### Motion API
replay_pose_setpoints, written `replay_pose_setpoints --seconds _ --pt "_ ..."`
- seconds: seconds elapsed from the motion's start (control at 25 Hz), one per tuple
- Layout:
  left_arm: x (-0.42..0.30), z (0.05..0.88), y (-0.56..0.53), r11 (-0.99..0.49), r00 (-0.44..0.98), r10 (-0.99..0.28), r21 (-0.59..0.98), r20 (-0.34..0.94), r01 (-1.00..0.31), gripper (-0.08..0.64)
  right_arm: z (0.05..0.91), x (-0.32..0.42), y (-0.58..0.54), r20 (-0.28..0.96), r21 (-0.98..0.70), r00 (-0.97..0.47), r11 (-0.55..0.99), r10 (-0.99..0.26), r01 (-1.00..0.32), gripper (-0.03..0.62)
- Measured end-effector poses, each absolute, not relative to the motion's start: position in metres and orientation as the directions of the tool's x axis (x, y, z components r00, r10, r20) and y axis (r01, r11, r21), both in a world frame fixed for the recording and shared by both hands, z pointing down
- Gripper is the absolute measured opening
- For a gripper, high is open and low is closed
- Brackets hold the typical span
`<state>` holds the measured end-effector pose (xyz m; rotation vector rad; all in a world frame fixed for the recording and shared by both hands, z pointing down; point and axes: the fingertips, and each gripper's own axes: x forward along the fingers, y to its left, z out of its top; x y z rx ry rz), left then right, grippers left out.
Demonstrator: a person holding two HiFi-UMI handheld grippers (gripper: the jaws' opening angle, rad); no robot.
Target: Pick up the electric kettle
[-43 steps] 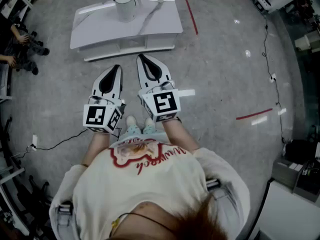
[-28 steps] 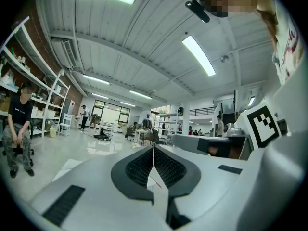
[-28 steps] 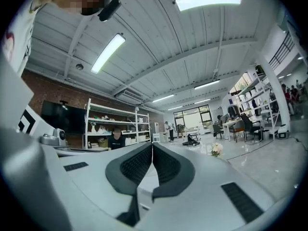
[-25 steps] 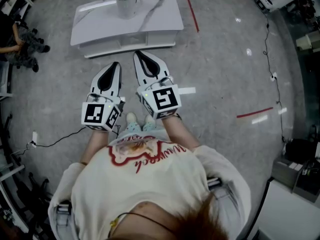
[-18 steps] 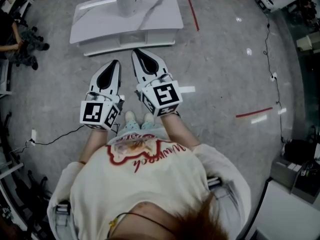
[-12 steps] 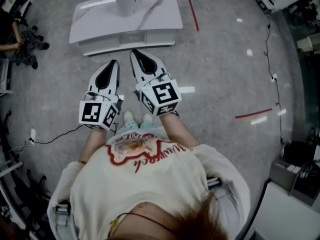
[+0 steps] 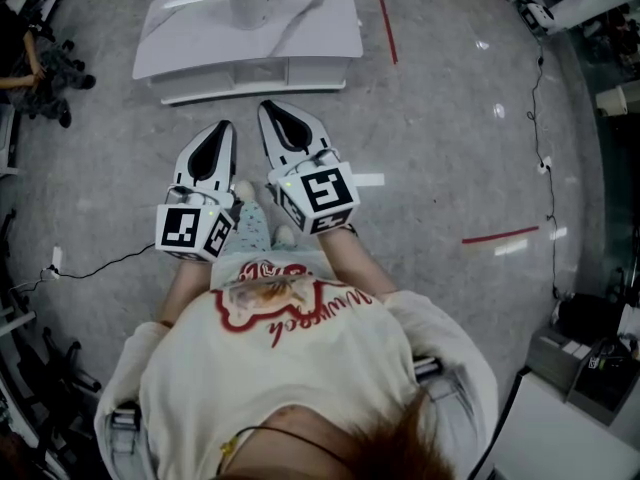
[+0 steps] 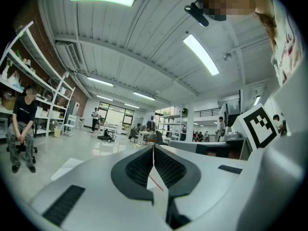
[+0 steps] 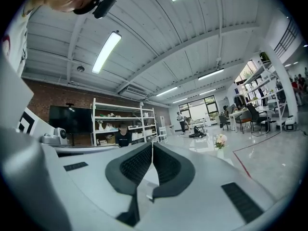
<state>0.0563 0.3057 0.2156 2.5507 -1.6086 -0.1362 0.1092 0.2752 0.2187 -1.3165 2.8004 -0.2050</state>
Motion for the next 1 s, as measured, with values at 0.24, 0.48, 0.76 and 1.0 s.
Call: replay_pose_setpoints --seconds 0.24,0.48,0.76,1.0 --pt "0.054 0.213 0.279 -0.424 0.424 -0.905 0.147 -0.036 -0.894 0.014 0.217 0.108 0.250 0.011 -0.114 -0.643 0.637 -0.766 -0.762 0.017" --pt "0.044 0.212 0.229 -0.439 0.436 -0.899 0.138 -0.051 -0.888 0.014 0.213 0.100 0.205 -0.014 -0.085 -0.629 0.628 -0.777 -0.774 0.017" --pt "0.020 0.221 0.129 -0.479 0.476 -0.878 0.133 -0.051 -0.868 0.014 0.215 0.072 0.109 -0.030 -0.066 -0.602 0.603 -0.798 -0.795 0.017" --pt "-0.005 0.208 0.024 -0.535 0.533 -0.845 0.120 -0.051 -0.836 0.014 0.205 0.044 0.009 -0.042 -0.065 -0.557 0.558 -0.830 -0.827 0.017"
